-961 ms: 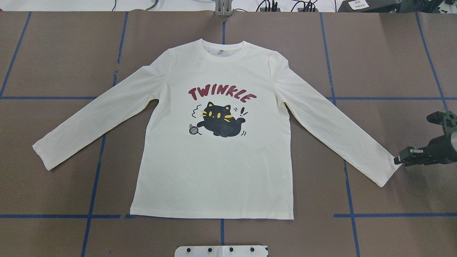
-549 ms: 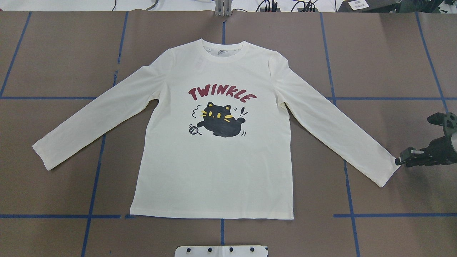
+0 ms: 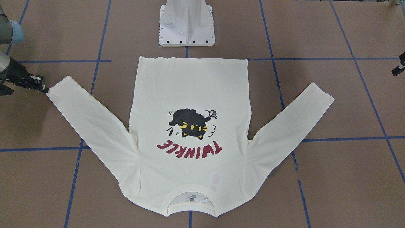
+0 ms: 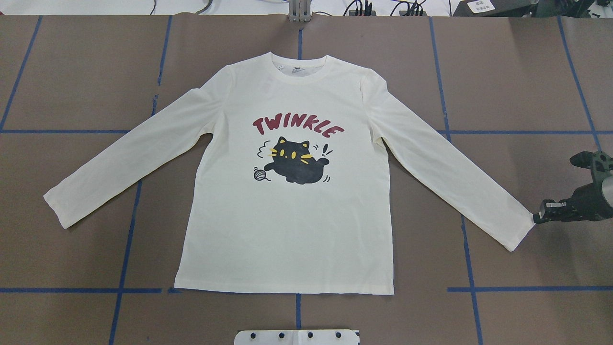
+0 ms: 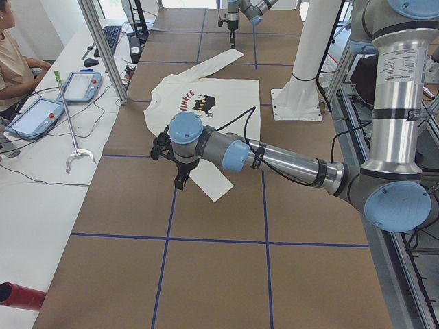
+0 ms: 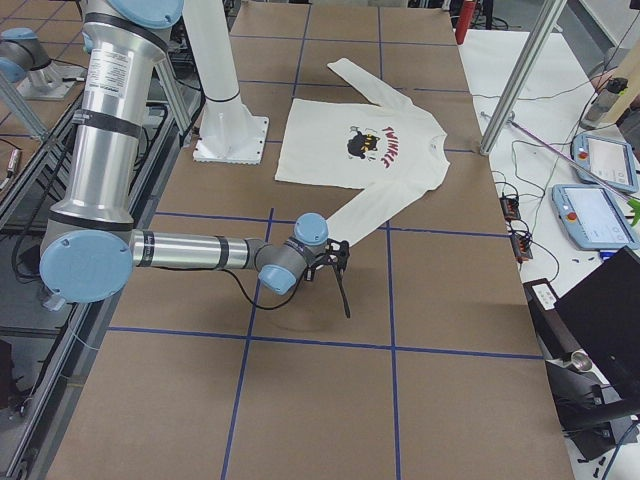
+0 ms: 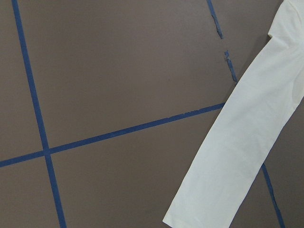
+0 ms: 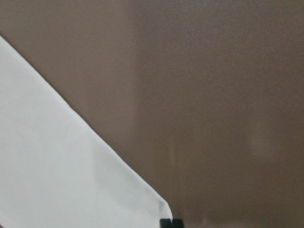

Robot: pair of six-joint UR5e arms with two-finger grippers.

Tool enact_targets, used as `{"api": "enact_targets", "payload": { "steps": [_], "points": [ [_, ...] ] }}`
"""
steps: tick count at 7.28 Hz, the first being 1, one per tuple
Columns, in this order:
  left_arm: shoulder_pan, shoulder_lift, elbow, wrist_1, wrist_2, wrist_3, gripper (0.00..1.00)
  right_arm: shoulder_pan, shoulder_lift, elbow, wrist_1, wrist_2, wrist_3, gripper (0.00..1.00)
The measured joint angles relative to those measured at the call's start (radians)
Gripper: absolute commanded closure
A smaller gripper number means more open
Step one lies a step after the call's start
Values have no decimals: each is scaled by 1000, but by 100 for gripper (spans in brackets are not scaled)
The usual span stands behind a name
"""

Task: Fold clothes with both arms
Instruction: 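Lift the grasped sleeve with the right gripper and lay it across the shirt front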

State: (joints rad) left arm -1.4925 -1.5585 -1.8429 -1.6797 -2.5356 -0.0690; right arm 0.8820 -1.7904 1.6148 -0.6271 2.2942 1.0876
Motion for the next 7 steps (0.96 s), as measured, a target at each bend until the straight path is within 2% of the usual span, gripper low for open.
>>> {"api": "enact_targets", "payload": {
  "steps": [2,3,5,7],
  "points": [
    [0,0,0,0,0,-1,0,0,22,55,-24,30,11,100],
    [0,0,0,0,-1,-1,0,8,91,107,-99,62,50,100],
    [0,-2,-1,-5,-1,-1,0,18,384,165,-360,100,210,100],
    [0,-5,-1,-16,-3,-2,0,-29,662,167,-565,27,360,100]
  ]
}}
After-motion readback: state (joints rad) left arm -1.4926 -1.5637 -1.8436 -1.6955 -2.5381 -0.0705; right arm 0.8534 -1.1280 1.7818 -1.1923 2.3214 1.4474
